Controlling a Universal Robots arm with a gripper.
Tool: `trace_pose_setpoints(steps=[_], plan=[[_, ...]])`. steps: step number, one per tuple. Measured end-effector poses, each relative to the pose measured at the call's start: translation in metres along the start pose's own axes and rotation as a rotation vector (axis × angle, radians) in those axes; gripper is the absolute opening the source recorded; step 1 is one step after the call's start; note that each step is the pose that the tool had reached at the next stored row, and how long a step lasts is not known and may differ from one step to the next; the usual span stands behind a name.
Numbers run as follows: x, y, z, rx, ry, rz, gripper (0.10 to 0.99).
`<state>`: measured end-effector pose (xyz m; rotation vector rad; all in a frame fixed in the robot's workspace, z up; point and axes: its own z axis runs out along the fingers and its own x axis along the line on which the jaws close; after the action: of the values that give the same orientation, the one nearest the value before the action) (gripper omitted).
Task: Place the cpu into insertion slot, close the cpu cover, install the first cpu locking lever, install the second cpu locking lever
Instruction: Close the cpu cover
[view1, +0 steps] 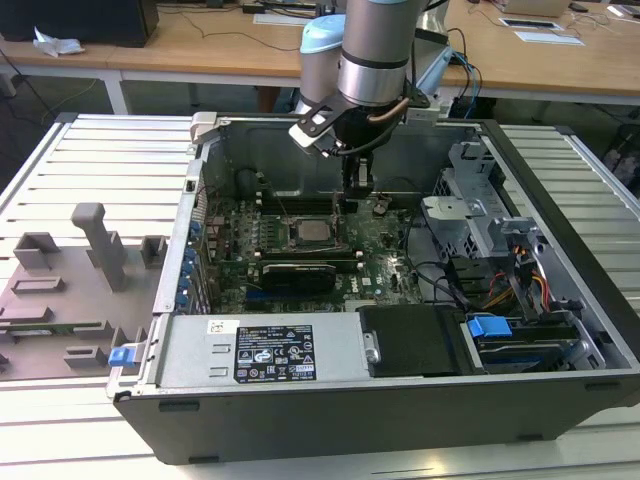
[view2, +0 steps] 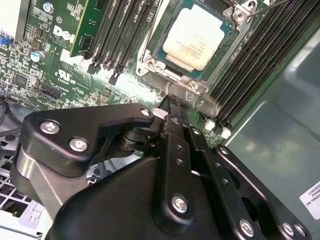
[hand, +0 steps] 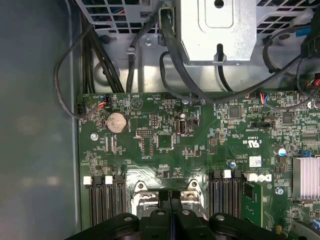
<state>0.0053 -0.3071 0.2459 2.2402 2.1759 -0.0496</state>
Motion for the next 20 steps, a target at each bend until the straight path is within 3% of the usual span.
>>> trace_pose_setpoints(steps=[20], plan=[[0.0, -0.0068, 0.0064, 0.0, 0.0001, 0.0, 0.106]])
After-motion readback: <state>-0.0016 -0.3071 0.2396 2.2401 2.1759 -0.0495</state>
